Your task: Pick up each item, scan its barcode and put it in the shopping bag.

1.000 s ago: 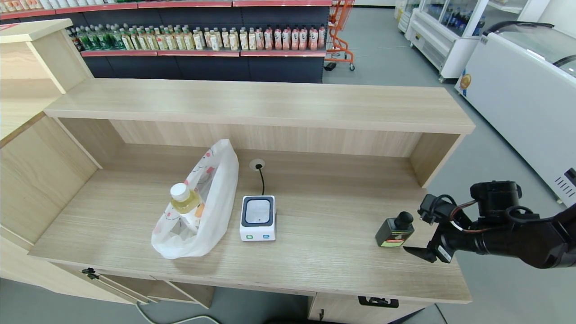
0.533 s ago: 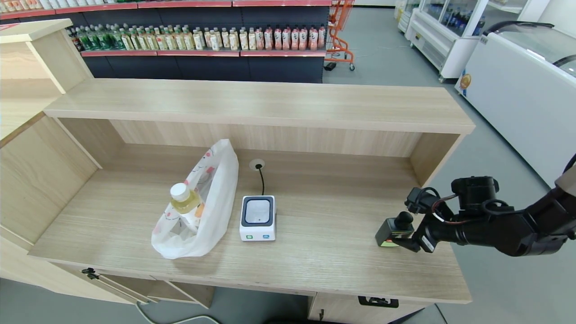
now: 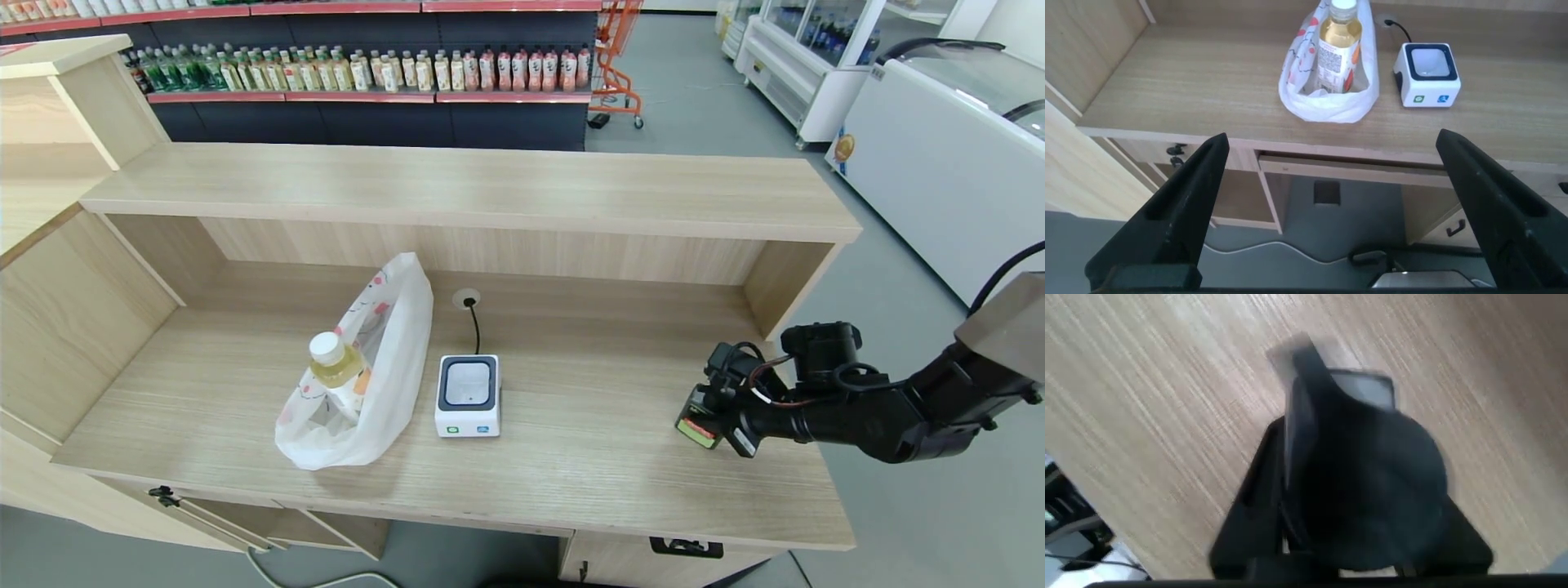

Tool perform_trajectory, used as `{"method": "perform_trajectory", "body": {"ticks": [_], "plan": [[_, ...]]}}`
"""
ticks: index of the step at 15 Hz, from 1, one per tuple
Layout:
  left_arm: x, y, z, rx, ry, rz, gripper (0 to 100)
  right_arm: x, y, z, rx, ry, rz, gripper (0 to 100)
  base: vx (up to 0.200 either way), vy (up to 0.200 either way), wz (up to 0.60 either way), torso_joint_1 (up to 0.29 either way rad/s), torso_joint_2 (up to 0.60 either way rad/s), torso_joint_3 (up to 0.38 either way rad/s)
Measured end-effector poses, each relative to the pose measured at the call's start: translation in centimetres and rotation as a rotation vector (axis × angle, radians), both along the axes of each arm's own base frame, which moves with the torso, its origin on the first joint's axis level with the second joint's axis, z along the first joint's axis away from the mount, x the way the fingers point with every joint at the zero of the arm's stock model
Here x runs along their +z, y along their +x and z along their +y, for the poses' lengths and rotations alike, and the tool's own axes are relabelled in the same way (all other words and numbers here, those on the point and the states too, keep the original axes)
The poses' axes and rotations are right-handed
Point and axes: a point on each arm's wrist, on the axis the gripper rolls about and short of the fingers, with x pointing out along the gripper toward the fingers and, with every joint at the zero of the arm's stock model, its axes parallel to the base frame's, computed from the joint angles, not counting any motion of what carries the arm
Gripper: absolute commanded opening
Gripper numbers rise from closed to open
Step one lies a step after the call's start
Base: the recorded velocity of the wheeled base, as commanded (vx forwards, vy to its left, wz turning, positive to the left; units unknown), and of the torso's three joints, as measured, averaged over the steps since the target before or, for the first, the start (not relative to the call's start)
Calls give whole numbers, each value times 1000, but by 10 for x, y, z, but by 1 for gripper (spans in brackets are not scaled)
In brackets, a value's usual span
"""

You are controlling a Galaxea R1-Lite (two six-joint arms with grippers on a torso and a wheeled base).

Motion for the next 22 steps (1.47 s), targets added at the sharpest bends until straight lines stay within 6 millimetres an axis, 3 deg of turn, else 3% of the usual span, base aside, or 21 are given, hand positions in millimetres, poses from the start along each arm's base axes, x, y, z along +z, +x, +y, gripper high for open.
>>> {"method": "perform_trajectory", "body": {"ticks": [5, 7, 9, 11, 13, 15, 19, 22], "plan": [[0, 0, 0, 0, 0, 0, 100, 18, -11, -8, -20, -3, -34, 0, 0, 0, 0, 0, 0, 0], [0, 0, 0, 0, 0, 0, 100, 39, -35, -14, -22, -21, -78, 0, 0, 0, 0, 0, 0, 0], [0, 0, 0, 0, 0, 0, 100, 58, -73, -19, 37, -100, -151, 0, 0, 0, 0, 0, 0, 0], [0, 0, 0, 0, 0, 0, 100, 73, -106, -23, 259, -296, -334, 0, 0, 0, 0, 0, 0, 0], [0, 0, 0, 0, 0, 0, 100, 82, -123, -18, 564, -505, -590, 0, 0, 0, 0, 0, 0, 0], [0, 0, 0, 0, 1, 0, 100, 86, -132, -6, 813, -673, -828, 0, 0, 0, 0, 0, 0, 0], [0, 0, 0, 0, 0, 0, 100, 91, -150, 54, 1244, -820, -1297, 0, 0, 0, 0, 0, 0, 0], [0, 0, 0, 0, 0, 0, 100, 93, -159, 81, 1386, -847, -1507, 0, 0, 0, 0, 0, 0, 0]]}}
